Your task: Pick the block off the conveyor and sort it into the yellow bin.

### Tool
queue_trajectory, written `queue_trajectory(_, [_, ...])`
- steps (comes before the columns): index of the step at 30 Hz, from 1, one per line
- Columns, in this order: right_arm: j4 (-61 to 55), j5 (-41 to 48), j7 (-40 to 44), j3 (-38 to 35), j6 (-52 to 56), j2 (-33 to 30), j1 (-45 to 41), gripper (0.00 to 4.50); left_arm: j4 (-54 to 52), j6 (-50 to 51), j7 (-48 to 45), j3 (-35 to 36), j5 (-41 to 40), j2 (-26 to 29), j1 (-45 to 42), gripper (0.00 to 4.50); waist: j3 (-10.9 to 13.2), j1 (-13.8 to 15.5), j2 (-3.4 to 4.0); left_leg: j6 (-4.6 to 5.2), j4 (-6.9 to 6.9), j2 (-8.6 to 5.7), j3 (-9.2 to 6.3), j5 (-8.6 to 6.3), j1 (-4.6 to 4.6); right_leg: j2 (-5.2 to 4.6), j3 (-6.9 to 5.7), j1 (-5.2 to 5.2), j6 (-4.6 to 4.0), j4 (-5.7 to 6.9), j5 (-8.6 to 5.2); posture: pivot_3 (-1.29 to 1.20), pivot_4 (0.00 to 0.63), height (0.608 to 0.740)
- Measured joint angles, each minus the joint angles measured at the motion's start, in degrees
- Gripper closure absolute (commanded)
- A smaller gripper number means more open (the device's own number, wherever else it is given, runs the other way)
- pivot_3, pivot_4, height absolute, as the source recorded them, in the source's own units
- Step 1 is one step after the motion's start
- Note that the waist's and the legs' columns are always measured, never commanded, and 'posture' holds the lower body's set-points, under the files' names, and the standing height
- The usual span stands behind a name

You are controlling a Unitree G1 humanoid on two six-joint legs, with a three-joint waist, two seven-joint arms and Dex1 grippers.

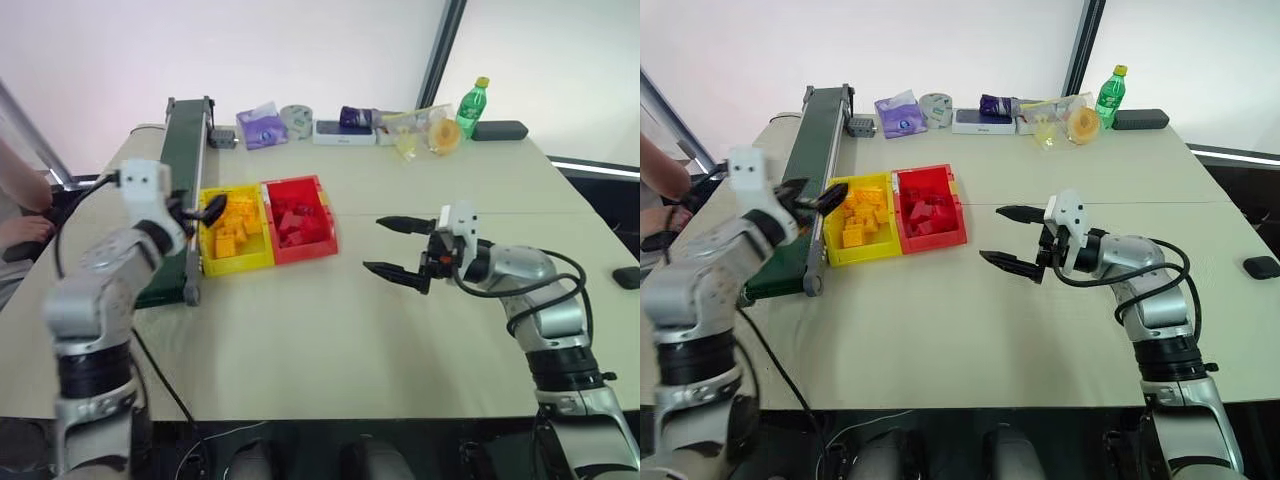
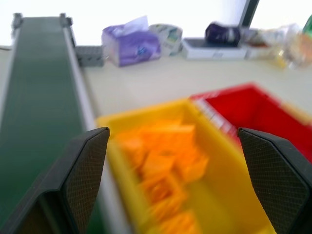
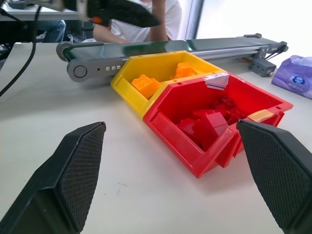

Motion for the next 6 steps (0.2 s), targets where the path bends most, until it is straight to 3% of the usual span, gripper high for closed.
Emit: queue_trajectory(6, [1.0, 0.0, 1.3, 0.2, -0.5, -0.3, -0.1, 0.00, 2.1, -6.9, -13.6, 8.6, -1.6, 11.5, 11.3, 0.08, 0.0, 0.3, -0.01, 0.02, -0.03, 0.02, -0.01, -0.02, -0.02, -0.11, -0.03, -0.02, -0.02, -0.02, -0.01, 0.00, 0.150, 0.740])
